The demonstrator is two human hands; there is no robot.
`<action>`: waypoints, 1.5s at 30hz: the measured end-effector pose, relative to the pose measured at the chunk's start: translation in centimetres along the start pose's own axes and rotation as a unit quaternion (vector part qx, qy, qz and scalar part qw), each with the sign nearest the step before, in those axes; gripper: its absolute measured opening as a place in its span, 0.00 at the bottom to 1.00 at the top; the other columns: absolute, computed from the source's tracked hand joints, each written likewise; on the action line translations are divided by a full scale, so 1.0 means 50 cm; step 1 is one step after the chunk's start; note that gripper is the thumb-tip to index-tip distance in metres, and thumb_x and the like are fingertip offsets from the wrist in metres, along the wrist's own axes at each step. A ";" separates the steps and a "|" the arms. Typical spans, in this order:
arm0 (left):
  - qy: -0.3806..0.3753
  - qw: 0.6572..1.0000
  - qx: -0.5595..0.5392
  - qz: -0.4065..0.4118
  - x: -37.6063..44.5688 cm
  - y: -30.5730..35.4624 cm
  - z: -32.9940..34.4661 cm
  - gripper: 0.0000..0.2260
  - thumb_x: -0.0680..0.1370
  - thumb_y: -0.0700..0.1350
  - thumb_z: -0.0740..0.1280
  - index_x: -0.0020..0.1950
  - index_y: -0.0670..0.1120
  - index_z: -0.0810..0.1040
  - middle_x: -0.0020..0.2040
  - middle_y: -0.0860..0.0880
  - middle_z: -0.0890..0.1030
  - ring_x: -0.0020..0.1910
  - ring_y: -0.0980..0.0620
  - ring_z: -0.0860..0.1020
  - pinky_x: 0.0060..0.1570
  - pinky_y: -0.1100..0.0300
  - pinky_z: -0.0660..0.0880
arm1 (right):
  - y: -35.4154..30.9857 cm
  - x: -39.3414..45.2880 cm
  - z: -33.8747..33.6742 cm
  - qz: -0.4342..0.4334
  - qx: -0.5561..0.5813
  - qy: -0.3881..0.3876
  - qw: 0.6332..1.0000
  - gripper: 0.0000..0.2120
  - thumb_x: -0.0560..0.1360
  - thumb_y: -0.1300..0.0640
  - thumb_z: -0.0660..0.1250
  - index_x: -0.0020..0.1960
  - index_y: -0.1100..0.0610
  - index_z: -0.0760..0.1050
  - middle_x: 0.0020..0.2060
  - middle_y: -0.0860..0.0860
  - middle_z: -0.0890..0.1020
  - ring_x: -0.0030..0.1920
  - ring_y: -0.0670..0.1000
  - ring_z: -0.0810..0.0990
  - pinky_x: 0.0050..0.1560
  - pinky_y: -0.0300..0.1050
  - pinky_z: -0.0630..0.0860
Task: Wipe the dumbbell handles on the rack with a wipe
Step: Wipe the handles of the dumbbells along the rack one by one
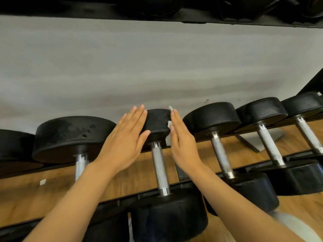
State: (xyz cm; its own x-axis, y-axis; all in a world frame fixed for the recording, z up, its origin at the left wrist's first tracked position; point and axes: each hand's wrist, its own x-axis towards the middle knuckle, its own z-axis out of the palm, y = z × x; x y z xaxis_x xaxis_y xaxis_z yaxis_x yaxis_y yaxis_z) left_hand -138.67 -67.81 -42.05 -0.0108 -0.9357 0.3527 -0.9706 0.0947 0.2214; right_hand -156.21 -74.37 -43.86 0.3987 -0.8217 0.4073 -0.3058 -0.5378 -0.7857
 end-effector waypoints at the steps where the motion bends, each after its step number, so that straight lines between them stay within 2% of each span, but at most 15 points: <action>1: -0.008 1.000 -0.023 -0.011 -0.006 -0.002 0.005 0.28 0.82 0.63 0.39 0.79 0.52 0.41 0.79 0.57 0.40 0.77 0.64 0.37 0.76 0.63 0.39 | 0.001 0.000 0.013 0.019 -0.010 0.009 1.000 0.23 0.85 0.55 0.51 0.78 0.51 0.54 0.76 0.42 0.57 0.76 0.37 0.52 0.76 0.37 0.50; 3: -0.022 0.997 -0.074 -0.027 -0.010 0.003 0.013 0.26 0.82 0.60 0.41 0.77 0.55 0.36 0.77 0.61 0.35 0.75 0.67 0.33 0.72 0.69 0.35 | -0.001 0.016 0.017 0.045 -0.046 0.007 0.998 0.23 0.85 0.53 0.48 0.79 0.52 0.52 0.78 0.45 0.55 0.77 0.39 0.50 0.74 0.34 0.44; 7: -0.027 0.994 -0.103 -0.040 -0.007 0.021 0.024 0.28 0.81 0.59 0.43 0.74 0.55 0.30 0.73 0.61 0.26 0.72 0.65 0.27 0.68 0.71 0.30 | -0.006 0.088 -0.011 0.118 -0.050 -0.059 0.990 0.24 0.85 0.51 0.48 0.79 0.56 0.51 0.78 0.49 0.55 0.77 0.45 0.53 0.71 0.33 0.49; 10: -0.034 0.993 -0.107 -0.043 -0.008 0.022 0.023 0.29 0.81 0.59 0.43 0.74 0.54 0.29 0.74 0.60 0.27 0.72 0.65 0.27 0.69 0.69 0.30 | -0.003 0.097 -0.014 0.122 -0.031 -0.074 0.989 0.25 0.85 0.48 0.46 0.79 0.54 0.48 0.79 0.49 0.52 0.78 0.45 0.51 0.73 0.36 0.48; 12: -0.034 0.992 -0.111 -0.043 -0.008 0.023 0.023 0.28 0.81 0.59 0.43 0.75 0.54 0.29 0.75 0.60 0.27 0.72 0.65 0.27 0.70 0.67 0.31 | 0.008 0.064 -0.011 0.116 -0.005 -0.064 0.991 0.26 0.84 0.44 0.45 0.80 0.49 0.46 0.79 0.46 0.49 0.78 0.45 0.50 0.77 0.44 0.51; 13: -0.032 0.992 -0.112 -0.044 -0.008 0.025 0.024 0.28 0.82 0.58 0.44 0.75 0.54 0.29 0.75 0.59 0.27 0.73 0.65 0.27 0.70 0.67 0.31 | 0.013 0.043 -0.009 0.111 0.006 -0.059 0.992 0.26 0.84 0.43 0.45 0.80 0.47 0.46 0.79 0.44 0.48 0.78 0.44 0.50 0.77 0.43 0.53; 16: -0.026 0.992 -0.115 -0.052 -0.007 0.031 0.027 0.28 0.84 0.55 0.45 0.75 0.53 0.29 0.75 0.58 0.27 0.73 0.64 0.28 0.71 0.66 0.31 | 0.019 0.001 -0.010 0.103 0.001 -0.053 0.993 0.26 0.84 0.45 0.45 0.80 0.48 0.46 0.78 0.42 0.50 0.76 0.36 0.47 0.72 0.28 0.48; 20: -0.027 0.991 -0.114 -0.056 -0.005 0.033 0.027 0.28 0.84 0.55 0.45 0.75 0.52 0.29 0.74 0.58 0.27 0.73 0.64 0.27 0.70 0.68 0.30 | 0.010 0.054 -0.014 0.115 -0.008 -0.045 0.992 0.25 0.84 0.48 0.48 0.79 0.53 0.51 0.78 0.48 0.57 0.75 0.42 0.58 0.75 0.41 0.56; 23: -0.027 0.991 -0.115 -0.058 -0.003 0.033 0.025 0.28 0.84 0.55 0.45 0.74 0.53 0.29 0.75 0.58 0.27 0.73 0.64 0.27 0.70 0.68 0.30 | 0.000 0.089 -0.011 0.136 -0.013 -0.055 0.989 0.26 0.85 0.47 0.47 0.79 0.54 0.49 0.79 0.48 0.54 0.74 0.41 0.57 0.72 0.36 0.53; 26: -0.032 0.991 -0.118 -0.052 -0.005 0.032 0.025 0.28 0.84 0.55 0.46 0.75 0.52 0.29 0.75 0.58 0.27 0.73 0.64 0.28 0.70 0.67 0.30 | -0.004 0.031 0.000 0.062 -0.086 -0.058 0.993 0.26 0.85 0.48 0.45 0.80 0.54 0.44 0.79 0.47 0.49 0.77 0.41 0.46 0.76 0.37 0.48; 29: -0.056 0.988 -0.138 -0.036 -0.006 0.021 0.014 0.28 0.84 0.54 0.46 0.75 0.54 0.29 0.75 0.59 0.27 0.72 0.66 0.27 0.70 0.69 0.30 | 0.009 -0.001 0.000 -0.045 -0.172 -0.075 0.981 0.25 0.84 0.49 0.45 0.78 0.53 0.40 0.79 0.46 0.45 0.77 0.39 0.41 0.76 0.36 0.44; 34: -0.078 0.988 -0.134 -0.025 -0.008 0.011 0.002 0.28 0.83 0.55 0.45 0.76 0.54 0.31 0.76 0.60 0.28 0.72 0.68 0.28 0.69 0.71 0.31 | 0.008 0.056 -0.027 -0.045 -0.060 -0.126 0.989 0.21 0.85 0.52 0.48 0.76 0.50 0.45 0.77 0.42 0.49 0.76 0.36 0.45 0.77 0.38 0.44; 38: -0.074 0.988 -0.133 -0.025 -0.008 0.015 -0.001 0.29 0.81 0.58 0.43 0.76 0.55 0.31 0.76 0.60 0.29 0.72 0.69 0.29 0.68 0.73 0.31 | -0.007 0.043 0.004 -0.058 -0.163 -0.093 0.980 0.22 0.85 0.50 0.45 0.76 0.52 0.42 0.77 0.45 0.46 0.77 0.40 0.41 0.78 0.43 0.43; 42: -0.067 0.989 -0.127 -0.031 -0.012 0.010 -0.008 0.28 0.83 0.56 0.49 0.75 0.56 0.32 0.75 0.62 0.29 0.73 0.68 0.31 0.65 0.75 0.35 | 0.007 0.018 -0.011 -0.204 -0.264 -0.097 0.938 0.23 0.84 0.53 0.48 0.77 0.59 0.54 0.77 0.53 0.56 0.78 0.47 0.51 0.78 0.46 0.49; 45: -0.053 0.992 -0.109 -0.042 -0.014 0.012 -0.004 0.29 0.83 0.55 0.49 0.74 0.54 0.31 0.76 0.59 0.29 0.75 0.64 0.32 0.67 0.71 0.37 | -0.014 0.069 -0.017 -0.172 -0.286 -0.131 0.933 0.24 0.85 0.51 0.46 0.78 0.59 0.54 0.78 0.52 0.55 0.78 0.46 0.49 0.78 0.44 0.47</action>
State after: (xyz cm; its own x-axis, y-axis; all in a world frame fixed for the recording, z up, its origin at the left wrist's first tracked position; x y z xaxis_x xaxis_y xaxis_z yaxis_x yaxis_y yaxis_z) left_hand -139.22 -67.01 -41.98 0.0311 -0.9729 0.2292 -0.8939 0.0756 0.4419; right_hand -155.34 -76.97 -41.51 0.7335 -0.5481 0.4020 -0.5030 -0.8355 -0.2215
